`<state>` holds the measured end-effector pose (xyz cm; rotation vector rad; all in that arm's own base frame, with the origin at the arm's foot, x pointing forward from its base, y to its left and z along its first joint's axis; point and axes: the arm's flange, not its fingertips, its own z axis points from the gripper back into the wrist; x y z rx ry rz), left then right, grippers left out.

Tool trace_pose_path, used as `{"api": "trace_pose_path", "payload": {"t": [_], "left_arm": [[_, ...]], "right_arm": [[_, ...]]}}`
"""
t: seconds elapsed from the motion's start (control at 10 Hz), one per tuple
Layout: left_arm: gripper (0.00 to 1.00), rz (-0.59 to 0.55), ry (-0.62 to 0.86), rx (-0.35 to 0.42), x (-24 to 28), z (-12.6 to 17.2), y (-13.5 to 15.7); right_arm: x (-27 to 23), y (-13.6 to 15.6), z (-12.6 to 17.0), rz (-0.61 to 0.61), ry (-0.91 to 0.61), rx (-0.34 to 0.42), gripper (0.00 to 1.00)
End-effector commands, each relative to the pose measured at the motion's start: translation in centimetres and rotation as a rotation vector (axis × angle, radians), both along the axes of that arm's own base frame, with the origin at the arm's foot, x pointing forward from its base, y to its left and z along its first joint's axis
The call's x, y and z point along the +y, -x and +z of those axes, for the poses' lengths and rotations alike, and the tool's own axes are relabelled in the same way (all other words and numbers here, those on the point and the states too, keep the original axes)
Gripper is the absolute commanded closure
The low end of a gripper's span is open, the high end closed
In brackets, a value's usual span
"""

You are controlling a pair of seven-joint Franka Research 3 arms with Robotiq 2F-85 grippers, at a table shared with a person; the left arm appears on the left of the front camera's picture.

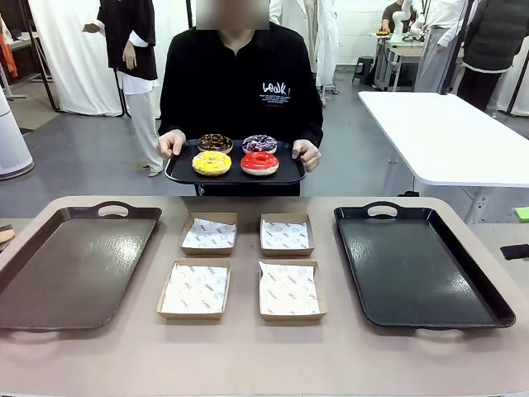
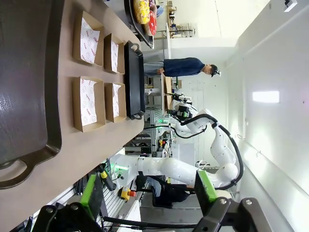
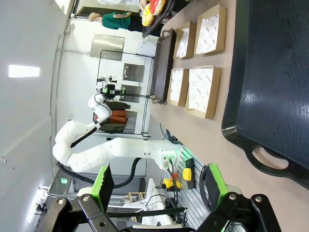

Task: Individually package the donuts and arrange them on the tray.
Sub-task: Pick up one Paper togo box.

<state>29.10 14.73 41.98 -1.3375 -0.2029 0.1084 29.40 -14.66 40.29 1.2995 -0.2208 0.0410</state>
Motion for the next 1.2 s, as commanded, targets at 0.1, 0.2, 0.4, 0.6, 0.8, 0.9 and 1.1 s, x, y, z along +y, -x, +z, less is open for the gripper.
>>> {"api": "trace_pose_path", "payload": {"t": [0.1,0.2,0.4,0.6,0.8,0.9,1.1], "left_arm": [[0.0,0.006,0.022,-0.005,0.1,0.0,0.2],[0.0,0.006,0.022,-0.005,0.1,0.0,0.2],[0.0,0.006,0.022,-0.005,0.1,0.0,0.2],[0.0,0.006,0.022,-0.005,0.1,0.0,0.2],[0.0,-0.022,-0.13,-0.041,-1.7,1.9,0.5],[0.0,-0.027,-0.204,-0.036,-4.0,3.9,0.6],[0.0,-0.111,-0.437,0.064,-8.8,8.0,-3.6]], "right_arm": [[-0.1,-0.1,-0.1,-0.004,-0.007,-0.005,0.0],[-0.1,-0.1,-0.1,-0.004,-0.007,-0.005,0.0],[-0.1,-0.1,-0.1,-0.004,-0.007,-0.005,0.0],[-0.1,-0.1,-0.1,-0.004,-0.007,-0.005,0.0],[-0.1,-0.1,-0.1,-0.004,-0.007,-0.005,0.0],[-0.1,-0.1,-0.1,-0.004,-0.007,-0.005,0.0],[-0.1,-0.1,-0.1,-0.004,-0.007,-0.005,0.0]]}}
